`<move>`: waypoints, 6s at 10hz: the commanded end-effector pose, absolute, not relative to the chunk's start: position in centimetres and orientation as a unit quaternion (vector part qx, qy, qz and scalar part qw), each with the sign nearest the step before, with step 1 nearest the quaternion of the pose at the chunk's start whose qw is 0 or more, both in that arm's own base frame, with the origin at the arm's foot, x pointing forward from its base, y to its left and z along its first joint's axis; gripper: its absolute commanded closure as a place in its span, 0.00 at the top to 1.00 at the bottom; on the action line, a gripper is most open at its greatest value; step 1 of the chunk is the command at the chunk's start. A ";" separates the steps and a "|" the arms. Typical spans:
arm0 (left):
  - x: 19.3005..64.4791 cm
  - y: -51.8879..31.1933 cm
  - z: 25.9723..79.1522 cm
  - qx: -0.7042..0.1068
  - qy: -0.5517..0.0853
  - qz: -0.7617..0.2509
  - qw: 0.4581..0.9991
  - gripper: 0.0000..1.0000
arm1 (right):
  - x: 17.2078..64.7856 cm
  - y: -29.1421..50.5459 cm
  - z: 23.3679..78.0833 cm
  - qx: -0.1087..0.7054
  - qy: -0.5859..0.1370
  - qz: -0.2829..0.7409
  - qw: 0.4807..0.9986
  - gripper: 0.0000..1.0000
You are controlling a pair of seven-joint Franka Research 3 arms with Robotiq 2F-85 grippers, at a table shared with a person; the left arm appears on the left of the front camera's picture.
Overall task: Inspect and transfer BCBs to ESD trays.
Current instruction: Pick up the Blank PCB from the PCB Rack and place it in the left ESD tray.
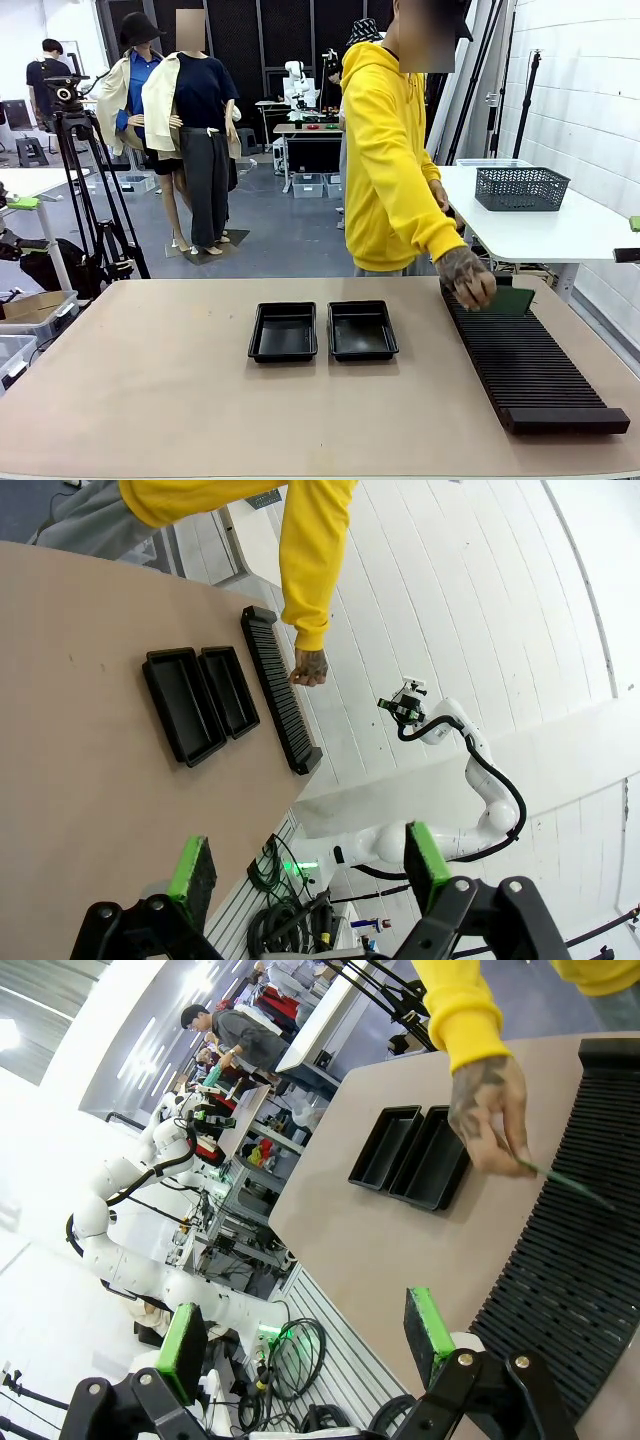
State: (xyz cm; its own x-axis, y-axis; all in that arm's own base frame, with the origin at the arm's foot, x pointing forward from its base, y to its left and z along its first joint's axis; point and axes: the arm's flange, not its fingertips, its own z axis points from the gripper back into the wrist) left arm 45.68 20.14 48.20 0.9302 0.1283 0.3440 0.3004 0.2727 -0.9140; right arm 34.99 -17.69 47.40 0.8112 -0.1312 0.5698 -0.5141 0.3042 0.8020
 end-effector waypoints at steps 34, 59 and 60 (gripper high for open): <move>45.7 20.2 48.4 -0.601 -0.178 -0.046 0.778 1.00 | 40.2 -13.4 50.4 0.449 -0.259 0.200 0.832 1.00; 45.7 20.2 48.4 -0.601 -0.178 -0.046 0.778 1.00 | 51.6 0.0 44.0 0.061 -0.107 0.671 0.731 1.00; 45.7 20.2 48.4 -0.601 -0.178 -0.046 0.778 1.00 | 51.9 0.0 43.2 0.064 -0.101 0.668 0.734 1.00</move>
State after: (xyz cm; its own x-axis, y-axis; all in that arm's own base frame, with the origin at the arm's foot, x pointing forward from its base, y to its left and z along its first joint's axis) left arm 45.71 20.19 48.07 0.9308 0.1299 0.3416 0.2978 0.2723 -0.9150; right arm 51.71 0.08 44.06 0.1044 0.9713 0.2137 -0.9931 0.1133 -0.0298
